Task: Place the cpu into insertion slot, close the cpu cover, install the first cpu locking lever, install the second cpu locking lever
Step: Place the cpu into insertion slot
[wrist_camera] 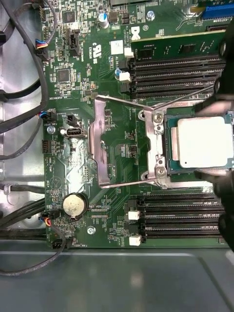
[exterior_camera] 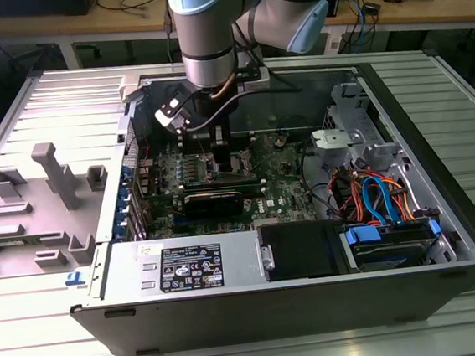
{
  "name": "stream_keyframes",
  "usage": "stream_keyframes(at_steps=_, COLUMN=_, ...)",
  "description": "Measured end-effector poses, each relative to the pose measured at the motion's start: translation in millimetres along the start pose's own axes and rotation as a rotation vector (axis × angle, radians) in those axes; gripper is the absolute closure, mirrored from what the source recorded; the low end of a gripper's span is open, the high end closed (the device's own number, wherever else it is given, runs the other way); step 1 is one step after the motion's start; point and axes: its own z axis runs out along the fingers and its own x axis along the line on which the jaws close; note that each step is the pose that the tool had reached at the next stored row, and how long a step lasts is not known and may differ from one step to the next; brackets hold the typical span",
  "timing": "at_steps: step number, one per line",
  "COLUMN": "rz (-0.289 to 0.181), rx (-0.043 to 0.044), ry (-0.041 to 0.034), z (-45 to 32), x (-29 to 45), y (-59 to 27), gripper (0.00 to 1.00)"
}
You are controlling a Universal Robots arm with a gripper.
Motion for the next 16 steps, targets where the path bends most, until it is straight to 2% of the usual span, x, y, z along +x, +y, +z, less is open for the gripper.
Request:
stream_keyframes(at_steps=1, rz=0.001, rx=0.0, ry=0.0001, z=-0.2, x=0.0, y=0.1, gripper=0.54)
stream_keyframes(at_steps=2, rz=0.001, rx=0.0001, ry=0.0002, z=-0.4, x=0.0, y=0.1, gripper=0.54)
stream_keyframes(at_steps=4, rz=0.002, rx=0.0006, ry=0.0, z=-0.8, x=0.0, y=0.1, gripper=0.65)
stream_keyframes(at_steps=5, rz=0.002, rx=0.0006, ry=-0.0001, z=-0.8, x=0.0, y=0.1, gripper=0.78)
stream_keyframes(at_steps=7, rz=0.002, rx=0.0007, ry=-0.0002, z=-0.8, x=-0.1, y=0.1, gripper=0.89)
stream_keyframes(at_steps=16, rz=0.005, rx=0.0009, ry=-0.0004, z=-0.8, x=-0.1, y=0.1, gripper=0.89)
